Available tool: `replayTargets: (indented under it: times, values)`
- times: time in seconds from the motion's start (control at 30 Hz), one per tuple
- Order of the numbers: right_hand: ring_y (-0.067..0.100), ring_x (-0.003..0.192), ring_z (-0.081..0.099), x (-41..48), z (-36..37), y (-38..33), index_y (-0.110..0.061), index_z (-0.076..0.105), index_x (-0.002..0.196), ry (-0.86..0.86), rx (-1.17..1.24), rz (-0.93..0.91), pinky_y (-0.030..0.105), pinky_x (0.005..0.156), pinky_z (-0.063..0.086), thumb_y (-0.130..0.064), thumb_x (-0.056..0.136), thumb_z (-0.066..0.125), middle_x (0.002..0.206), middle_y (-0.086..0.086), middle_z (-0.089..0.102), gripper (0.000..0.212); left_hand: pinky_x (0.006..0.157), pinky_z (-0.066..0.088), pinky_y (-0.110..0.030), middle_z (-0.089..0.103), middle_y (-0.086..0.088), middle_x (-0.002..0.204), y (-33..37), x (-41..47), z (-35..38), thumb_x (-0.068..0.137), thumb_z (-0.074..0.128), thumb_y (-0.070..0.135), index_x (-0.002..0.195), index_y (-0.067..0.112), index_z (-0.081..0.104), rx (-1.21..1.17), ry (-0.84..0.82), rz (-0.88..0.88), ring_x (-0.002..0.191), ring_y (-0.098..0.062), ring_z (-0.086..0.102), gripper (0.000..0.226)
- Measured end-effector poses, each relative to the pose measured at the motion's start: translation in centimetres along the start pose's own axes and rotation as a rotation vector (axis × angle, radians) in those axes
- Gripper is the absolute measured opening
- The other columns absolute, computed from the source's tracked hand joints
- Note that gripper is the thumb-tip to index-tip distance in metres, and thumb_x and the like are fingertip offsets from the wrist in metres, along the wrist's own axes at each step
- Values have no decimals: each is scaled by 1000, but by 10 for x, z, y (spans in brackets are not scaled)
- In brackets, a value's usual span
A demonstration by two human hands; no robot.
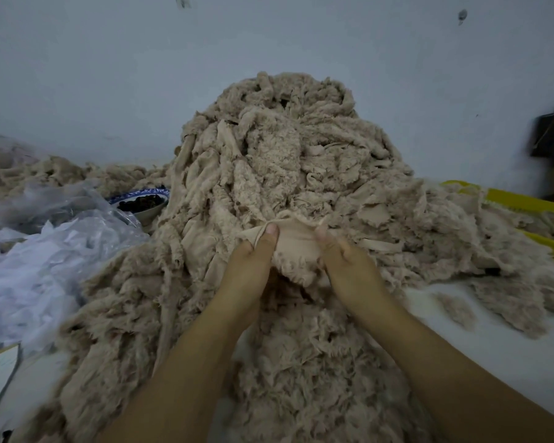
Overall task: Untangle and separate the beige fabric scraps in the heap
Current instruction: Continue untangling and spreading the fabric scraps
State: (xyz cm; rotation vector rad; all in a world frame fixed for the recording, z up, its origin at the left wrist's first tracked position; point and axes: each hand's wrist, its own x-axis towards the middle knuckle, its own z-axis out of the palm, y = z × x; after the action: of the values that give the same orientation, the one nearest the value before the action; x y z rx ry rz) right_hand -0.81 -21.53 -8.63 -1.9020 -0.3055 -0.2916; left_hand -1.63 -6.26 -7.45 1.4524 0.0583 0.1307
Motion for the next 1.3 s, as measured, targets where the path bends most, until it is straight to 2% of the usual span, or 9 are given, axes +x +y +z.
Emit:
replayTargets:
  times: [0.13, 0.2, 0.3, 0.4, 0.47, 0.53, 0.8, 0.97, 1.3]
  values:
    - [-13, 51, 49, -3, 3, -9, -60, 49, 52, 30, 102, -6, 3, 52, 36, -74, 84, 30, 47, -28, 49, 40, 104, 49, -45, 64, -11, 132, -2, 7, 3, 99, 54, 50, 138, 7, 54, -140, 101, -81, 120, -27, 63, 59]
    - [-14, 50, 49, -4, 0, -9, -65, 49, 61, 67, 179, 3, 3, 49, 37, -79, 87, 31, 48, -31, 50, 34, 70, 59, -26, 76, -6, 92, 0, 11, -2, 103, 50, 41, 124, 4, 61, -233, 162, -125, 79, -13, 73, 44]
    - [1, 42, 29, 6, -17, -2, -43, 51, 60, 195, 345, 49, 20, 45, 28, -74, 84, 40, 44, -15, 36, 41, 32, 30, -16, 51, 6, 44, 1, 17, -30, 105, 44, 43, 112, 11, 64, -346, 302, -102, 34, -5, 41, 39]
    - [12, 45, 35, 11, -21, 14, -27, 50, 67, 101, 177, 91, 25, 44, 33, -51, 99, 46, 53, -11, 40, 40, 69, 59, -30, 73, -6, 86, 1, 15, -23, 97, 53, 55, 117, 13, 66, -281, 275, -63, 79, -20, 69, 49]
    - [6, 59, 53, 7, -12, 16, -38, 56, 80, -28, 55, 73, 16, 55, 44, -59, 95, 47, 75, -16, 56, 27, 102, 50, -50, 64, -11, 131, -1, 9, -7, 85, 60, 65, 139, 8, 52, -210, 250, -79, 120, -29, 62, 79]
    - [-11, 79, 56, 2, -4, 10, -53, 56, 89, -108, 44, 20, 13, 66, 43, -84, 79, 40, 97, -27, 57, 37, 109, 43, -52, 57, -7, 140, -3, 4, 3, 72, 61, 76, 143, 9, 47, -150, 201, -66, 130, -28, 54, 98]
    - [3, 50, 43, -7, 7, 0, -20, 41, 59, -179, -117, -213, 16, 51, 35, -62, 87, 40, 52, -12, 43, 50, 99, 53, -47, 68, -16, 122, 2, 6, 0, 102, 47, 47, 128, 3, 60, -241, 346, -72, 109, -28, 68, 52]
    - [6, 48, 37, -13, 11, -4, -25, 34, 57, -253, -161, -316, 23, 50, 29, -55, 91, 39, 50, -11, 34, 46, 58, 58, -28, 68, -9, 113, 5, 16, -18, 104, 43, 47, 141, 9, 51, -438, 428, -157, 90, -20, 69, 54]
    - [2, 45, 35, -5, -7, -5, -11, 46, 68, 53, 98, -168, 17, 47, 32, -60, 95, 43, 54, -12, 41, 56, 79, 59, -31, 74, -10, 106, 2, 17, -37, 107, 43, 33, 111, 15, 71, -565, 335, 35, 89, -19, 69, 33]
